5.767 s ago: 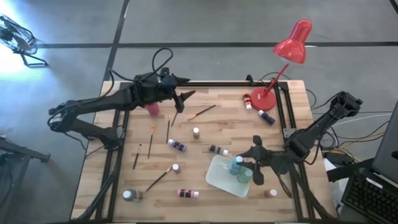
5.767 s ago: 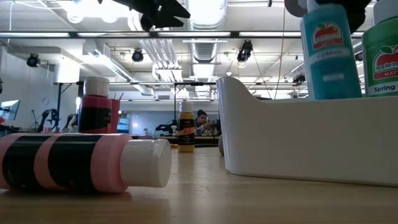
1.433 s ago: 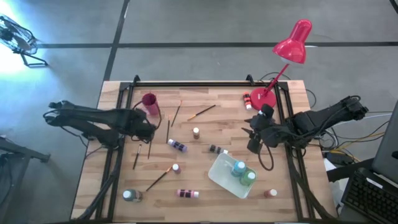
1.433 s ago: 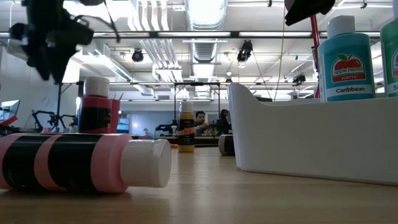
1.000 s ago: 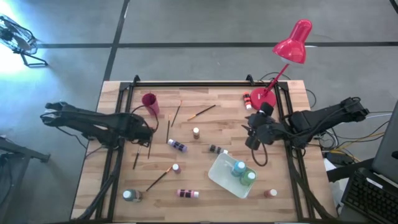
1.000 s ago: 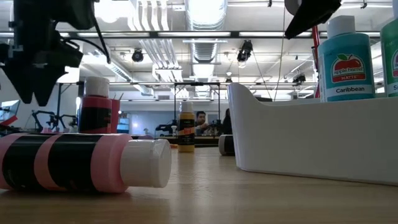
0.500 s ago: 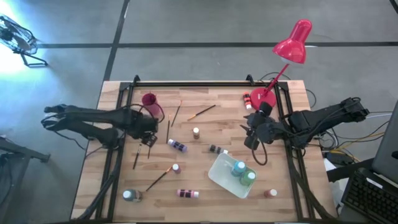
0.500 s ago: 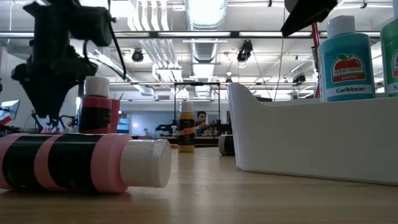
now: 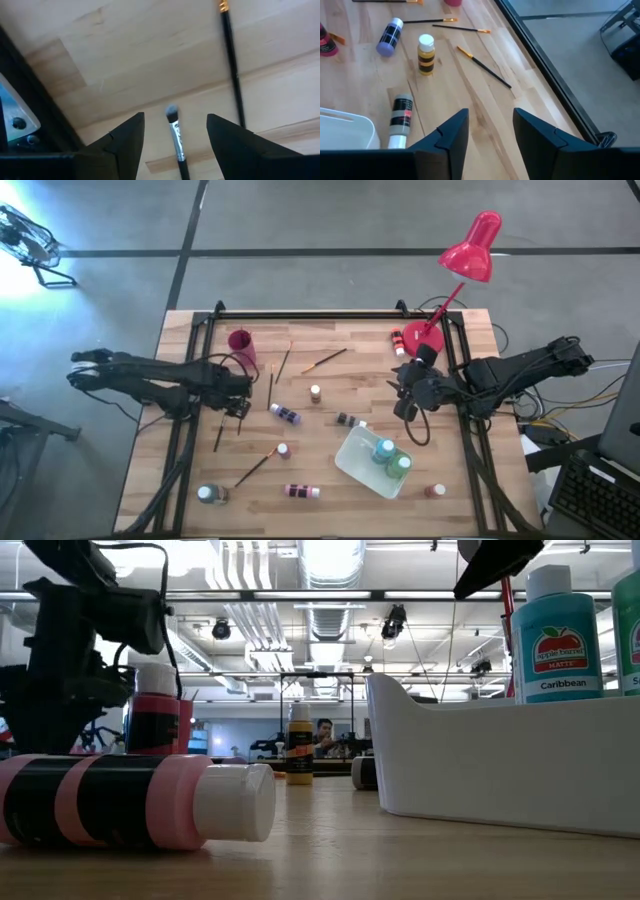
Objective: Pick & Place Paint Supplies
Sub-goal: Put the silver paintbrush into the pink cup
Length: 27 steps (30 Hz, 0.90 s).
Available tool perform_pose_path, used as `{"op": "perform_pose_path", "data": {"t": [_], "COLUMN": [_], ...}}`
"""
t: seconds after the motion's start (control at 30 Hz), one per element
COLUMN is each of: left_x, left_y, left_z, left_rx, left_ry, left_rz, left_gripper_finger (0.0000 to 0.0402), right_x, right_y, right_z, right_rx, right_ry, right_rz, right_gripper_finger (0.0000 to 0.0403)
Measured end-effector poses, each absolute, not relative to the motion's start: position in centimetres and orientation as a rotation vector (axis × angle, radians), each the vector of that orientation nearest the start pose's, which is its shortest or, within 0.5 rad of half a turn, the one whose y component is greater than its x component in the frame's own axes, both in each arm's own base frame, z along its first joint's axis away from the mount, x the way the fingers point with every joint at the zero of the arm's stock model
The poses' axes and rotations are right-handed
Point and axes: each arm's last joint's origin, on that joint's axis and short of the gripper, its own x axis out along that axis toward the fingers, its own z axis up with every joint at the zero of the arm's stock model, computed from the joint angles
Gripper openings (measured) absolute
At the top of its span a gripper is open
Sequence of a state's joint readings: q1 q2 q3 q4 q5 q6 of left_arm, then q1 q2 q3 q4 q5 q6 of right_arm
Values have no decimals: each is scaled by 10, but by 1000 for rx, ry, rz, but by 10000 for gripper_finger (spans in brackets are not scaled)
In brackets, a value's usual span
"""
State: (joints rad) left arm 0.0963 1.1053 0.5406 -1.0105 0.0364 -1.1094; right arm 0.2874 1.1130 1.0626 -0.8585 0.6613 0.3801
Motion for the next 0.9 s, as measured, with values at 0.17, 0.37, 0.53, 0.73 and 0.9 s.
{"op": "perform_pose_path", "data": {"t": [0.17,0.37,0.53,0.73,0.9], "left_x": [138,139,139,141,142], "left_y": [12,12,12,12,12], "left_z": [156,151,143,141,141], "left_rx": [-954,-934,-921,-923,-925], "left_ry": [1403,1438,1464,1469,1465], "left_rz": [915,914,920,906,903], "left_gripper_finger": [220,218,218,217,217], "right_x": [203,203,203,203,203], "right_y": [42,42,41,41,41], "right_z": [316,316,316,316,316], "right_rx": [-62,-60,-57,-57,-57], "right_ry": [727,726,725,725,724], "right_rz": [-492,-493,-494,-494,-494], "right_gripper_finger": [144,152,166,177,175]}}
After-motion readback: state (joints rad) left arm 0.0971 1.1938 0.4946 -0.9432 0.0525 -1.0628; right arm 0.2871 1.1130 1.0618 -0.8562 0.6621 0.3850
